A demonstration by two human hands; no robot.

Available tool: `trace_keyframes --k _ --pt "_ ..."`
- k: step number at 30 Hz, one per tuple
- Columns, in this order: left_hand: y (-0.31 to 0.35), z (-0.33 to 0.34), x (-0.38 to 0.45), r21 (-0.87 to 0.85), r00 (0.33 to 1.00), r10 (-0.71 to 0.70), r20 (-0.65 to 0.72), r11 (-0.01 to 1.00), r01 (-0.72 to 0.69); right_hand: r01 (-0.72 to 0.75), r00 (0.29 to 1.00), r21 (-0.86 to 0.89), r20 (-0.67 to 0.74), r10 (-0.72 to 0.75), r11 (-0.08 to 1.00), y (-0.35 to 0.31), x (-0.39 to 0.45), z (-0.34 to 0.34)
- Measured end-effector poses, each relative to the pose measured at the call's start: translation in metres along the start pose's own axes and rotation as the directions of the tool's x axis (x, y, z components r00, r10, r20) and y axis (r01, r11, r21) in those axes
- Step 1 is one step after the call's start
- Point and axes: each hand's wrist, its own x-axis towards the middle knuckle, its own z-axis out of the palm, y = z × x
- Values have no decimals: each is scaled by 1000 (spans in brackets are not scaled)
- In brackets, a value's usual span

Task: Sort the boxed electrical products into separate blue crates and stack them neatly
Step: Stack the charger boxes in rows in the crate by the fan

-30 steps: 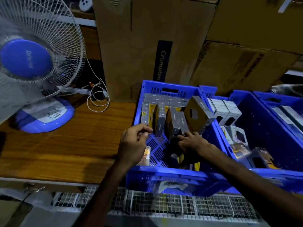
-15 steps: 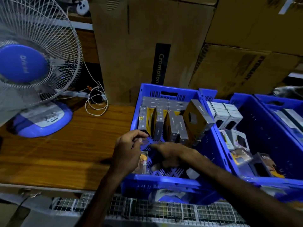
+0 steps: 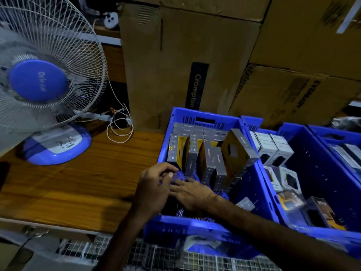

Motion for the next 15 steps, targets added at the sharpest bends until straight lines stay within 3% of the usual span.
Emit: trace_keyframes --k 5,7,11,15 --pt "-3 2 -1 59 999 -7 48 998 4 -47 997 -123 51 54 991 8 -1 -3" --pt "-1 2 -2 65 999 -1 53 998 -2 -116 987 -88 103 125 989 14 -9 -8" --pt "2 -2 -3 -18 998 -12 57 1000 13 -364 931 217 94 351 906 32 -45 -29" --pt "8 4 7 -128 1000 -19 20 992 21 -486 784 581 -40 619 653 33 -100 -50"
